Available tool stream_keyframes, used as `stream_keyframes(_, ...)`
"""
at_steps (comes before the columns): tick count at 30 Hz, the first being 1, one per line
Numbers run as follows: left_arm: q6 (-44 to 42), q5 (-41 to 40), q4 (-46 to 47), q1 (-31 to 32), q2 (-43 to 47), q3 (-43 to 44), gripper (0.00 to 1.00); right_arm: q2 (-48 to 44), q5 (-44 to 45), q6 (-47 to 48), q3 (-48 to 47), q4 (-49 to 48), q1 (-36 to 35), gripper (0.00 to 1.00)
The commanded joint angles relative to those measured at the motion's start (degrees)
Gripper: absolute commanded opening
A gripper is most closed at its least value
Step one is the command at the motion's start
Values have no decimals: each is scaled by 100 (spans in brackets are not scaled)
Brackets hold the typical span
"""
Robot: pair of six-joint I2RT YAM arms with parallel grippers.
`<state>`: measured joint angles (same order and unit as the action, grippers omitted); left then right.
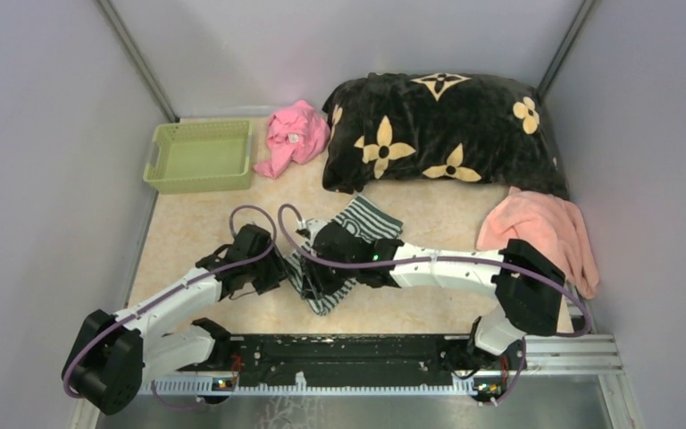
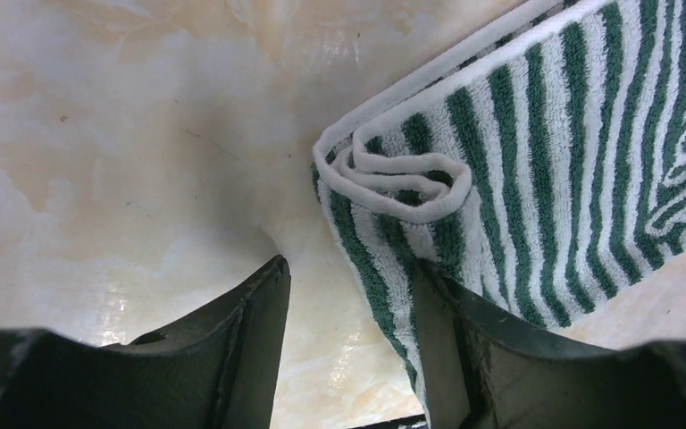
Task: Roll the towels
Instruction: Roll the towel at the center of the board.
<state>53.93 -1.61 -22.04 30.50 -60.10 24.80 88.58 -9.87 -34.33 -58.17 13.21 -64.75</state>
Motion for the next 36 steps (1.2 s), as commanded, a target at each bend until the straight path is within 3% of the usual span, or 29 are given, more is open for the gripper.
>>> stream_keyframes(1, 45, -102, 91, -10, -112, -21, 59, -130, 708, 534, -151, -79, -399, 38)
stream_keyframes(10, 29, -78, 70, -9, -112, 36, 58, 563, 948, 737, -303, -537, -637, 38)
stream_keyframes(26, -92, 132, 247, -9, -541, 288, 59, 877, 1719, 995, -264, 129, -653, 38)
stream_keyframes(36, -171, 99, 347, -7, -706, 312, 59, 956, 2151, 908, -20, 339, -663, 25)
